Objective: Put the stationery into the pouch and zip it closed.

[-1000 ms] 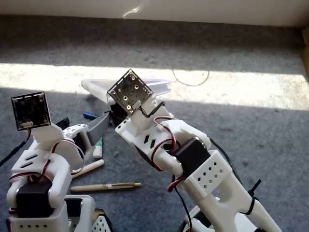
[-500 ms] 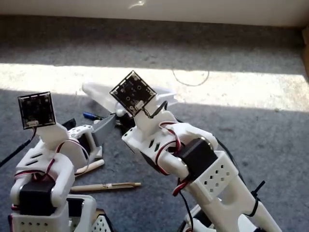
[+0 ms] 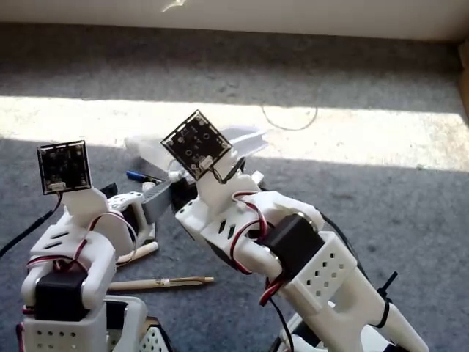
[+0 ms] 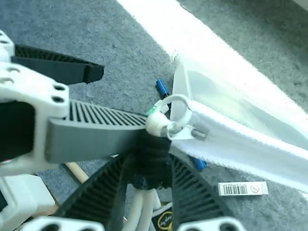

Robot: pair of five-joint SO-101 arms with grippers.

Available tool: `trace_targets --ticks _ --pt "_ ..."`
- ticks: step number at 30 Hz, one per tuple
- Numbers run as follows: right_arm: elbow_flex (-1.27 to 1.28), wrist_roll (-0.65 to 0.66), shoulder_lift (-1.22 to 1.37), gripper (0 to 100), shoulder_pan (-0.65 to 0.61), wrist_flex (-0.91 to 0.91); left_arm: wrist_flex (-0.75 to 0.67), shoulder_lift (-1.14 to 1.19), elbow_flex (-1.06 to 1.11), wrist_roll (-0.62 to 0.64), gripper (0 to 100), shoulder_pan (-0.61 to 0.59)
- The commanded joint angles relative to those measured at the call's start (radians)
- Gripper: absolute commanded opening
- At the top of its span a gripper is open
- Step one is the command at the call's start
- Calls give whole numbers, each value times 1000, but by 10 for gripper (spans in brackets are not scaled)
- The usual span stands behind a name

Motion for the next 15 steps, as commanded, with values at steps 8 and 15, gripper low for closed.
trace_targets --ticks 8,15 --pt "-77 72 -44 5 -56 145 -153 -1 97 -12 373 -127" --pt "-77 84 -44 5 -54 249 -149 -1 97 -15 373 -131"
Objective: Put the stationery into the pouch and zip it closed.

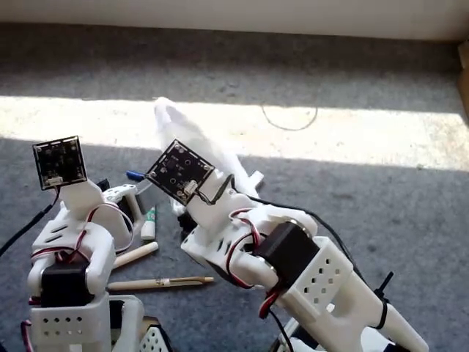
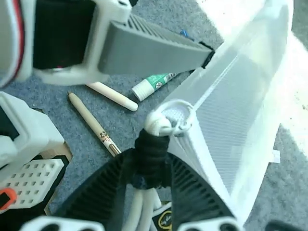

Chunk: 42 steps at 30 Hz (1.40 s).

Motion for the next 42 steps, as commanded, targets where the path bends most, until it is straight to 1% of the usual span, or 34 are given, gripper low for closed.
trace_targets --ticks 1,5,7,13,16,19,24,29,33,35,38,42 --pt "-76 17 -42 5 -8 44 -18 -13 -8 -8 373 -16" --pt "-76 17 -44 5 -8 54 -17 -13 -16 -18 376 -16" --pt "-76 15 -45 5 -7 48 -5 -13 -33 -71 375 -16" --pt "-77 8 -45 5 -7 -13 201 -13 -191 -123 377 -10" --pt "-77 8 -45 5 -7 -50 261 -13 -242 -130 379 -10" --pt "-77 8 -45 5 -5 -91 319 -13 -277 -130 421 -10" --pt "-111 8 -35 5 53 -148 394 -13 -349 -155 433 -10" --pt "-177 8 -35 5 58 -140 394 -8 -349 -157 432 1" --pt "-196 6 -35 5 58 -142 404 -13 -349 -152 432 81" --pt "-196 -21 -35 5 58 -147 396 -13 -334 -150 432 113" --pt "-199 -57 -35 5 58 -147 385 -13 -300 -95 432 159" --pt "-199 -63 -35 5 58 -142 308 -13 -245 -35 432 180"
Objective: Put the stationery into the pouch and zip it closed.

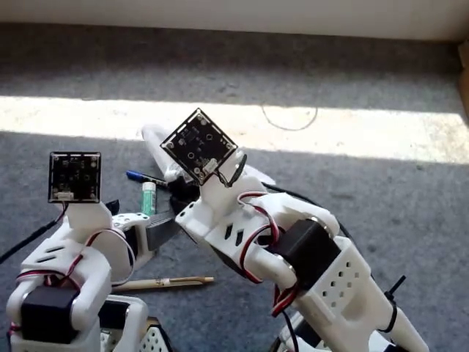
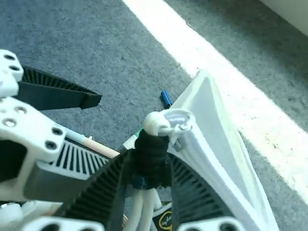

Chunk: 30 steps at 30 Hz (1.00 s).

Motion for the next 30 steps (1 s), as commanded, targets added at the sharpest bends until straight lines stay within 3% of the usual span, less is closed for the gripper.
trace_targets --ticks 1,7,13,25,30 --pt "-61 -14 -36 5 10 -27 -86 -1 33 71 432 31" --pt "-58 -14 -44 5 10 -10 -120 -1 44 175 432 27" --pt "-62 -6 -44 5 12 93 -140 -1 67 153 432 -19" --pt "-62 109 -36 6 16 274 -227 -1 114 -227 432 -31" --pt "-62 166 -44 6 16 326 -226 -1 87 -423 432 45"
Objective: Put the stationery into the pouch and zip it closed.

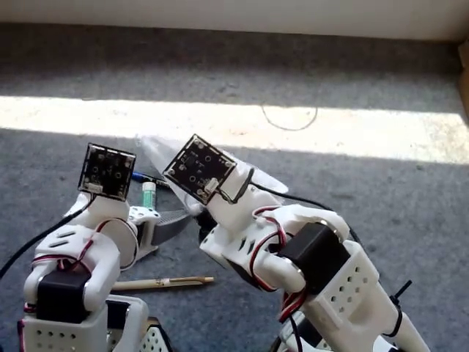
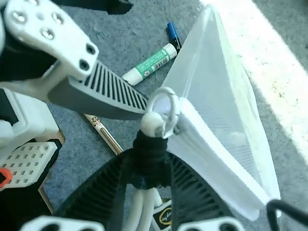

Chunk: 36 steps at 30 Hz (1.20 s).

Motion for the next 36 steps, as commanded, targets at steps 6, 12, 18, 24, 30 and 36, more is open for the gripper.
trace_targets --ticks 6,12,18,24,30,36 --pt "-53 71 -24 6 13 101 -52 -4 -61 -278 432 160" --pt "-54 64 -25 6 13 113 -141 -4 -61 -261 432 203" --pt "-113 61 -25 6 13 111 -167 -4 -51 -155 432 197" --pt "-143 6 -24 6 7 114 -204 -5 -7 -137 432 203" --pt "-143 8 -24 6 7 116 -258 -5 45 -138 432 205" --pt "-147 52 -24 6 5 137 -307 -5 67 -138 432 206"
